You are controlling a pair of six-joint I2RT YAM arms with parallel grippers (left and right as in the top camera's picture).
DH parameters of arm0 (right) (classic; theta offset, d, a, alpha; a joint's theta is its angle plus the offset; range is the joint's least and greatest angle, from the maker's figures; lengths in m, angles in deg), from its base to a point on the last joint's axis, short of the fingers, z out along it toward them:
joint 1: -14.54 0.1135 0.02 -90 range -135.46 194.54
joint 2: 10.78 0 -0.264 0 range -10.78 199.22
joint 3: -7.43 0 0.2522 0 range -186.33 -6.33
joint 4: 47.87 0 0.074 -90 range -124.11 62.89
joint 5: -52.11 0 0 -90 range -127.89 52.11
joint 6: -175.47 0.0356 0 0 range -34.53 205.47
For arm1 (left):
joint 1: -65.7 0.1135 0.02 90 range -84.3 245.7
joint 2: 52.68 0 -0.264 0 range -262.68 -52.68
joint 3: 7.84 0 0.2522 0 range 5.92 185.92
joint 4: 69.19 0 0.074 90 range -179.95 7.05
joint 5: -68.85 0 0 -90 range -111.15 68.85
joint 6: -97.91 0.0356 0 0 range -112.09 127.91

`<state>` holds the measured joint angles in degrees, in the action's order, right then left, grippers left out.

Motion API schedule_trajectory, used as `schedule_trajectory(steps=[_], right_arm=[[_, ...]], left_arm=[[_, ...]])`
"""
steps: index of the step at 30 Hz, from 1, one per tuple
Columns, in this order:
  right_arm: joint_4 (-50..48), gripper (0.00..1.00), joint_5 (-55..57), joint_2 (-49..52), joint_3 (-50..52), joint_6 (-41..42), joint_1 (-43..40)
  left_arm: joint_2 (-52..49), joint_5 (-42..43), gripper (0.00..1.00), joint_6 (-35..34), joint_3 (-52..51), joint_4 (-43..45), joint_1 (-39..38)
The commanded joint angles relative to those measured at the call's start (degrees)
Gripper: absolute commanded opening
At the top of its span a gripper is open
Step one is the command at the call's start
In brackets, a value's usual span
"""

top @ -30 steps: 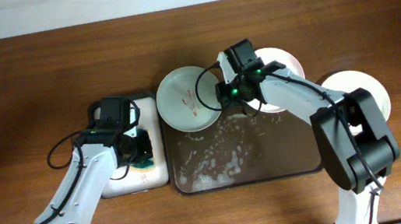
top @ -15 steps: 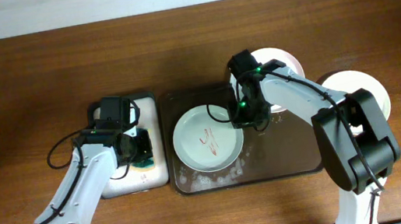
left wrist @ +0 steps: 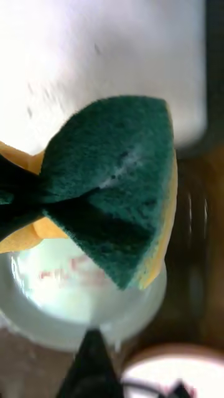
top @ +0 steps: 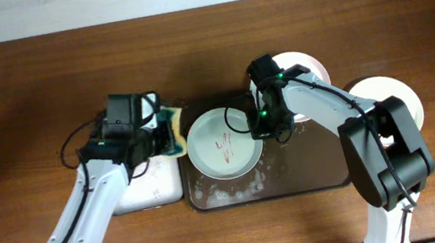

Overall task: Clean dirty plates on tray and stack at the side
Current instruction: 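Scrub the light green plate with the sponge in the left gripper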

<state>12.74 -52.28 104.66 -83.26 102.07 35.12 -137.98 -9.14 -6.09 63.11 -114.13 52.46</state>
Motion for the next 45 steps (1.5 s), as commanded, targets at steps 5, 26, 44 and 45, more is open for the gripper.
schedule_trajectory(steps=[5,26,44,45], right_arm=[[0.52,0.04,1.38,-0.2,1.07,0.42,0.42],[0.74,0.04,1.38,-0.2,1.07,0.42,0.42],[1.11,0.04,1.38,-0.2,1.07,0.39,0.42],[1.2,0.04,1.38,-0.2,1.07,0.39,0.42]], left_arm=[[-7.67,3.28,0.0,-10.36,0.92,8.76,-12.37],[-25.57,-17.97,0.0,-17.27,1.57,4.98,-14.1],[-25.46,-1.99,0.0,-16.83,13.11,-3.08,-20.41],[-26.34,-2.58,0.0,-16.83,13.11,-3.15,-20.63]])
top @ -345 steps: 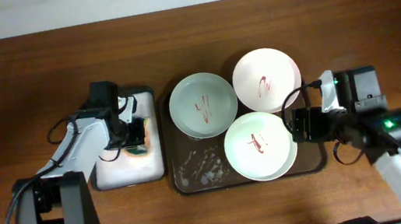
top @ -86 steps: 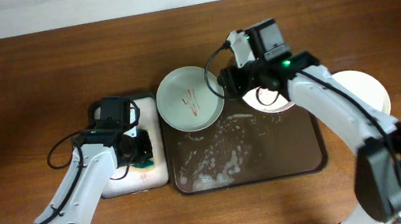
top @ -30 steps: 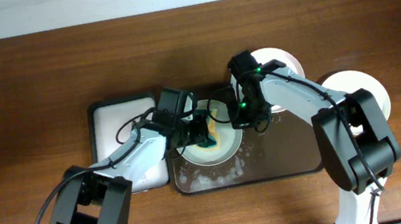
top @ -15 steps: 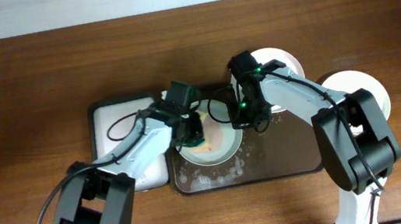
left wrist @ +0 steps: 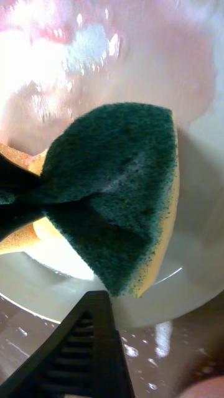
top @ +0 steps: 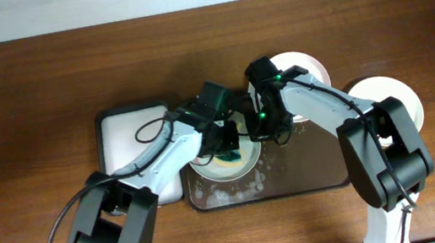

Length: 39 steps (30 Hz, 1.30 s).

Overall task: Clean dirty plates on tray and stack at the side
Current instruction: 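Scrub the light green plate with the sponge in the left gripper, then return the sponge to the white tray with the left gripper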

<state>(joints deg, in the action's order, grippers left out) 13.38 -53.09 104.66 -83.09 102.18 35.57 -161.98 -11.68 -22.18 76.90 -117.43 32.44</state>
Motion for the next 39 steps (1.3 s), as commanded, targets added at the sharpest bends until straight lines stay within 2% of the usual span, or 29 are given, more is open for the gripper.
schedule_trajectory(steps=[1,2,5,10,16,18,21,24,26,28,35,36,37,38,39], right_arm=[[0.7,0.04,2.21,-0.2,0.9,0.28,-0.04],[0.79,0.04,2.19,-0.2,0.9,0.28,-0.04],[1.11,0.04,2.21,-0.2,0.9,0.28,-0.04],[1.2,0.04,2.21,-0.2,0.9,0.28,-0.04],[1.18,0.04,2.21,-0.2,0.9,0.28,-0.04],[1.16,0.04,2.21,-0.2,0.9,0.28,-0.04],[1.16,0.04,2.21,-0.2,0.9,0.28,-0.04],[1.11,0.04,2.21,-0.2,0.9,0.28,-0.04],[1.14,0.04,2.21,-0.2,0.9,0.28,-0.04],[1.14,0.04,2.21,-0.2,0.9,0.28,-0.04],[1.16,0.04,2.19,-0.2,0.9,0.28,-0.04],[1.16,0.04,2.19,-0.2,0.9,0.28,-0.04],[1.16,0.04,2.19,-0.2,0.9,0.28,-0.04],[1.18,0.04,2.19,-0.2,0.9,0.28,-0.04],[1.16,0.04,2.19,-0.2,0.9,0.28,-0.04]], left_arm=[[-3.5,-0.26,0.0,-0.74,-0.68,0.13,-0.63],[-4.44,-0.81,0.0,-0.74,-0.68,-0.02,-0.61],[-4.79,-10.51,0.0,-0.74,-0.66,-2.34,-0.35],[-2.34,-21.35,0.0,-0.72,-0.55,-6.8,0.09],[10.51,-23.45,0.0,-0.68,-0.55,-7.41,0.76],[16.04,-23.45,0.0,1.68,-0.55,-9.79,3.82],[17.11,-22.32,0.0,3.45,-0.61,-13.27,9.64],[17.11,-14.6,0.0,9.2,-0.68,-13.77,15.74],[17.11,-14.86,0.0,9.27,-1.25,-13.75,18.29],[17.11,-14.86,0.0,9.42,-3.76,-12.07,19.52],[17.05,-17.0,0.0,9.38,-22.4,4.81,22.27],[17.05,-17.03,0.09,9.38,-24.85,7.13,22.82],[17.05,-17.03,0.27,9.38,-26.03,8.09,22.97],[17.07,-17.0,0.64,9.38,-26.64,8.35,22.99],[17.07,-17.03,0.77,9.4,-26.6,8.92,22.99]])
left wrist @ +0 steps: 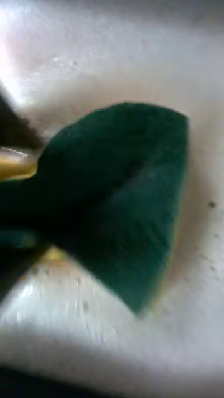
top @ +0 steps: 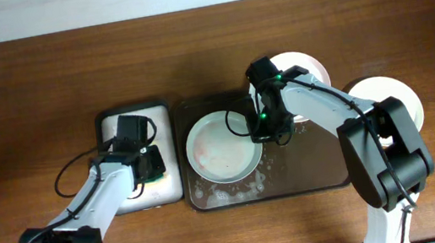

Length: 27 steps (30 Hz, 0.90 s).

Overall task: Clean dirty plates on tray and stack at the side
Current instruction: 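Return the sponge to the white tray with the left gripper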

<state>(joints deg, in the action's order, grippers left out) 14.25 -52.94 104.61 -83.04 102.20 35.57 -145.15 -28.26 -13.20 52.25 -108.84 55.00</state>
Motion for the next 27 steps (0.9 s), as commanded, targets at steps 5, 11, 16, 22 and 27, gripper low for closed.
schedule_trajectory(steps=[5,11,16,22,27], right_arm=[[0.5,0.04,2.03,-0.15,0.85,0.26,-0.04],[0.52,0.04,2.05,-0.15,0.85,0.26,-0.04],[0.7,0.04,2.05,-0.15,0.85,0.26,-0.04],[0.7,0.04,2.03,-0.15,0.85,0.26,-0.04],[0.7,0.04,2.03,-0.15,0.85,0.26,-0.04]], left_arm=[[0.24,-3.43,0.61,0.44,1.4,4.11,0.44],[0.39,-3.19,0.0,0.52,1.97,5.62,0.44],[4.81,-2.95,0.69,4.68,5.57,-1.14,0.44],[4.42,0.24,0.82,4.46,3.19,-5.9,0.37],[4.22,0.26,0.72,4.44,1.16,-1.79,0.37]])
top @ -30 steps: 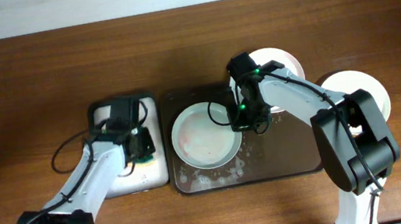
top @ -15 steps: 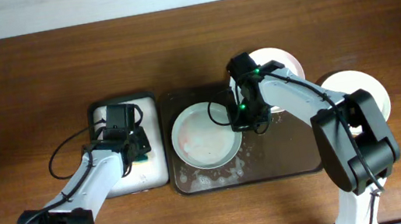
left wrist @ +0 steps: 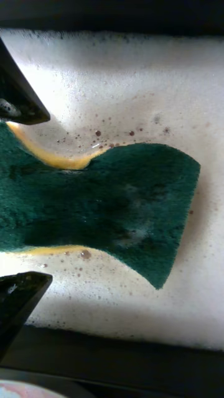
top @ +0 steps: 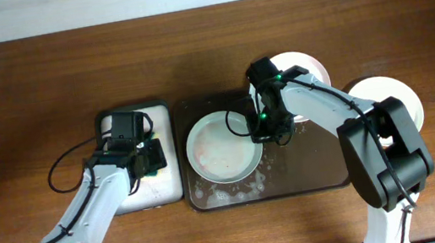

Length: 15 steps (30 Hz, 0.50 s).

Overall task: Clean dirty plates on tray and stack at the side
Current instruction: 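Return the sponge to the white tray with the left gripper, then lift the light green plate with the right gripper and stack it on the right plate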

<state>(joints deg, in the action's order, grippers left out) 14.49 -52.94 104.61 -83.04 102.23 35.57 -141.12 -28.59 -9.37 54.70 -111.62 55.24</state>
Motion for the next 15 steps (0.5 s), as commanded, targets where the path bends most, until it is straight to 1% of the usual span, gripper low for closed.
schedule_trajectory(steps=[1,2,4,6,7,9,10,11,15], right_arm=[[0.46,0.04,2.03,-0.15,0.85,0.24,-0.04],[0.46,0.04,2.03,-0.15,0.85,0.24,-0.04],[0.44,0.04,2.03,-0.15,0.85,0.24,-0.04],[0.48,0.04,2.03,-0.15,0.85,0.24,-0.04],[0.5,0.04,2.03,-0.15,0.85,0.24,-0.04],[0.52,0.04,2.03,-0.15,0.85,0.24,-0.04],[0.66,0.04,2.03,-0.15,0.85,0.24,-0.04],[0.7,0.04,2.03,-0.15,0.85,0.24,-0.04],[1.6,0.04,2.32,-0.57,0.61,0.0,-0.04]], left_arm=[[0.15,0.61,0.71,0.61,-2.16,1.27,0.13],[0.07,0.61,0.7,0.61,-2.67,1.25,0.13],[-0.07,0.61,0.64,0.61,-3.61,1.2,0.13],[-0.07,2.12,0.5,0.63,-3.8,0.55,0.13],[-0.07,3.39,0.35,0.63,-3.8,0.26,0.13],[-0.07,3.63,0.14,0.63,-3.8,-0.39,0.13],[-0.04,3.61,0.01,0.63,-3.78,-0.96,0.13],[-0.04,3.61,0.0,0.63,-3.78,-1.57,0.15],[2.1,3.15,0.0,0.66,-3.63,-2.89,0.15]])
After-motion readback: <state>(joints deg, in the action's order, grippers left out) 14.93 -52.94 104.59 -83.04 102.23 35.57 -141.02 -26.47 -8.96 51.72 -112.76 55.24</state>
